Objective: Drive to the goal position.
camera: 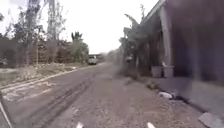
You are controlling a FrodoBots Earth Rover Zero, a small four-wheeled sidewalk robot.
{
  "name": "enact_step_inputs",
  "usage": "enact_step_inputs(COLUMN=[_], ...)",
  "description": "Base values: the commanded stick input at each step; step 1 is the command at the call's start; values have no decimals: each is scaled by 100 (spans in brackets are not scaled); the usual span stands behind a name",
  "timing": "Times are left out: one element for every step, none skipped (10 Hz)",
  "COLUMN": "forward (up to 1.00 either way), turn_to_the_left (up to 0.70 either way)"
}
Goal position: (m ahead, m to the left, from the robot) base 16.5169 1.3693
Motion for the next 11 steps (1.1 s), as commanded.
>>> enact_step_inputs(forward=[67, 67, 67, 67, 67, 67, 67, 67, 67, 67, 67], turn_to_the_left=[1, 1, 1, 1, 1, 1, 1, 1, 1, 1, 1])
